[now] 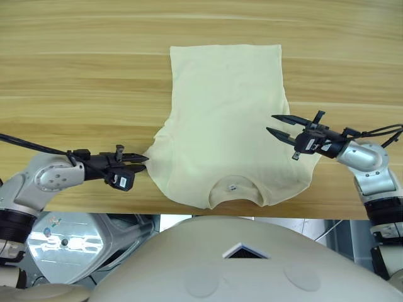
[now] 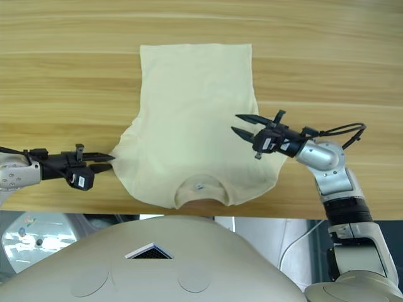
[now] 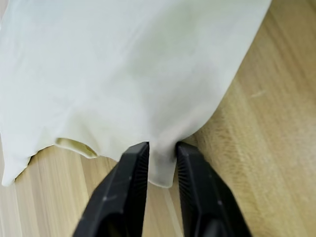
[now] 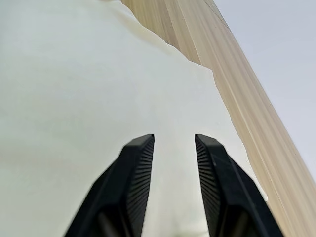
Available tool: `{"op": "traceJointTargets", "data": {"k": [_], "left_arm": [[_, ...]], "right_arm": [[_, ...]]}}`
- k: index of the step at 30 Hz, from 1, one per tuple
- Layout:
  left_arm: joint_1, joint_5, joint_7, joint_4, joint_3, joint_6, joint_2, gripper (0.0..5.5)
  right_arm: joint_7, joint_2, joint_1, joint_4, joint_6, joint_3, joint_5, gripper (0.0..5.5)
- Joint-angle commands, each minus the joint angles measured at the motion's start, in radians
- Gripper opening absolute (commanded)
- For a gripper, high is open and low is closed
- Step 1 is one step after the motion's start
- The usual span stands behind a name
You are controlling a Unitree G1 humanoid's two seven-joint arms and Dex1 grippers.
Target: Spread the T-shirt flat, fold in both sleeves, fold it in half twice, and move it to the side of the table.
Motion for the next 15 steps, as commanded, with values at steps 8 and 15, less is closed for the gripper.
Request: {"op": "traceJointTargets", "data": {"k": [8, 15], "left_arm": [[-0.025, 0.031, 0.017, 0.008, -0.012, 0.012, -0.012, 0.02], [-0.042, 0.024, 0.018, -0.024, 0.001, 0.021, -0.007, 0.02]], "right_arm": [[0.013, -0.005, -0.001, 0.005, -0.006, -0.011, 0.007, 1.55], [0.016, -0.005, -0.006, 0.014, -0.008, -0.011, 0.009, 1.55]]}}
